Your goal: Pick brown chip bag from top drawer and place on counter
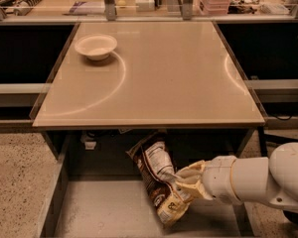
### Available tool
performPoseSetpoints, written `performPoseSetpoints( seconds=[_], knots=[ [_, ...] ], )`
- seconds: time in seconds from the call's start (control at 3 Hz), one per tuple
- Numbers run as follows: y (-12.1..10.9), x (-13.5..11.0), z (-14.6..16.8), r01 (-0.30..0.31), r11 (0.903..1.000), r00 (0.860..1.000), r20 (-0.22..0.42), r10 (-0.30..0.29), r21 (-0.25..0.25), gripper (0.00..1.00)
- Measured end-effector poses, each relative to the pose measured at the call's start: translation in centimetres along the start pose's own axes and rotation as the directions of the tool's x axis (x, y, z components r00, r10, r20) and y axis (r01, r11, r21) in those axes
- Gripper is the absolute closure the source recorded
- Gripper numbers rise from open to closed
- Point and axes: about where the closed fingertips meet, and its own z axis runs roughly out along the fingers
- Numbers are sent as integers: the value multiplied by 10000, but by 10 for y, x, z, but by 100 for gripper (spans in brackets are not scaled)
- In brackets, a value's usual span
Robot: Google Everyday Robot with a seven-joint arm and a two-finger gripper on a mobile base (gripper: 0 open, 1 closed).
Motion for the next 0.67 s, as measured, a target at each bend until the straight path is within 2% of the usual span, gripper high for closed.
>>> performPoseSetpoints(
  seconds=[0.33, 0.67],
  knots=[
    [7, -12, -11, 525, 9986, 9986, -26, -525, 57, 100],
    [24, -47, -46, 1576, 9867, 9874, 61, -1579, 393, 100]
  ],
)
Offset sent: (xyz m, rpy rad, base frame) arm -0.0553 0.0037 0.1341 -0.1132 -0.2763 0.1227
